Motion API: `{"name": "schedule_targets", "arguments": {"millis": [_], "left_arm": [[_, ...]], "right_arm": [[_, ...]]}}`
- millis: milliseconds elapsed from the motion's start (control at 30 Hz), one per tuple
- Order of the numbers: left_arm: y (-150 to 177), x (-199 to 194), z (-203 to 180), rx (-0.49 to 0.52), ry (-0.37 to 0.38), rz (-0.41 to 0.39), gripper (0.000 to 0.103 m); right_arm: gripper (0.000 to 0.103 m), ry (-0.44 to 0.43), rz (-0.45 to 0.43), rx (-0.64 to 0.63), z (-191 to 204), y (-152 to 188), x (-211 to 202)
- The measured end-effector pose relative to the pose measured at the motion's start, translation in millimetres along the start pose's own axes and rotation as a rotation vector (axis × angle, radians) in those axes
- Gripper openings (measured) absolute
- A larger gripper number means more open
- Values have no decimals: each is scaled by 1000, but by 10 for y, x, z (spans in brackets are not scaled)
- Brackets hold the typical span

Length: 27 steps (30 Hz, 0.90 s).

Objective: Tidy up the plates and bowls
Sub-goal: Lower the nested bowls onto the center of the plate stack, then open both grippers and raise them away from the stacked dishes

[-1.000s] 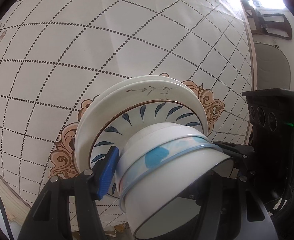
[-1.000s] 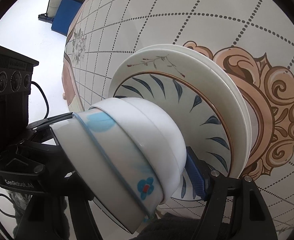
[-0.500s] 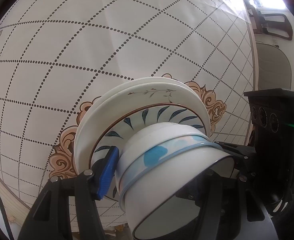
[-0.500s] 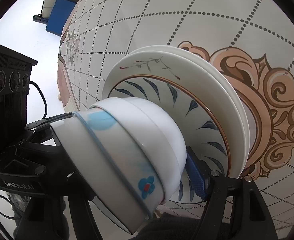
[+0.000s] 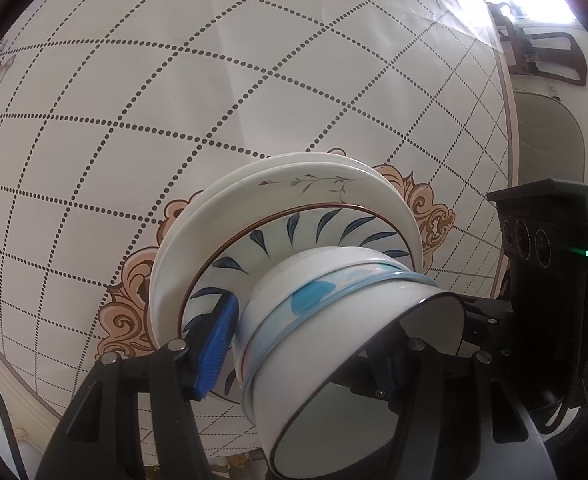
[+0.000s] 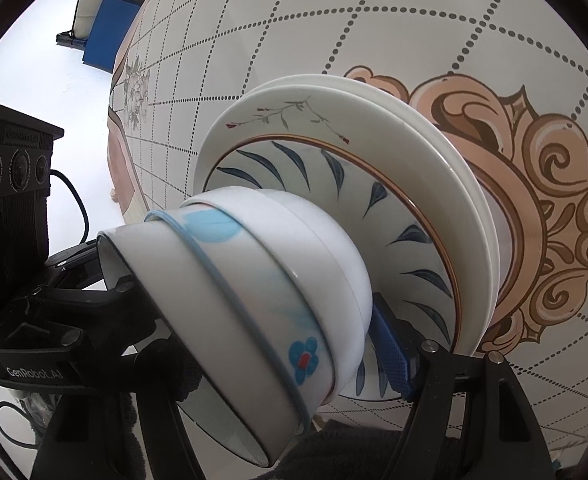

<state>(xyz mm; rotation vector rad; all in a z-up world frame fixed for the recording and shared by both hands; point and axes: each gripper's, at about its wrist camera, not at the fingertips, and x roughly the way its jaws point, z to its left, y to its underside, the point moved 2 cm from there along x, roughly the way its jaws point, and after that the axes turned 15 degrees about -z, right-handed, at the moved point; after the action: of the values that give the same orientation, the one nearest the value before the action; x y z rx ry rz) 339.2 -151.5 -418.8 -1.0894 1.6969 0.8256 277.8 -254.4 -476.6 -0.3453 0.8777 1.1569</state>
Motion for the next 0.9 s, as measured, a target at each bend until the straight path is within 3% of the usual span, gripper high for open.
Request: {"name": "schedule_targets", "arguments": {"millis": [267, 600, 900], "left_arm": [[90, -350, -162, 52, -157, -153, 57], [439, -1018, -189, 18, -332, -405, 59], [843, -1446, -200, -97, -379, -560, 59]], "right_arm": [[75, 83, -69, -98, 179, 55, -251], [83, 289, -204, -291, 525, 297, -858], [91, 460, -349, -445, 794, 647, -1396]]}}
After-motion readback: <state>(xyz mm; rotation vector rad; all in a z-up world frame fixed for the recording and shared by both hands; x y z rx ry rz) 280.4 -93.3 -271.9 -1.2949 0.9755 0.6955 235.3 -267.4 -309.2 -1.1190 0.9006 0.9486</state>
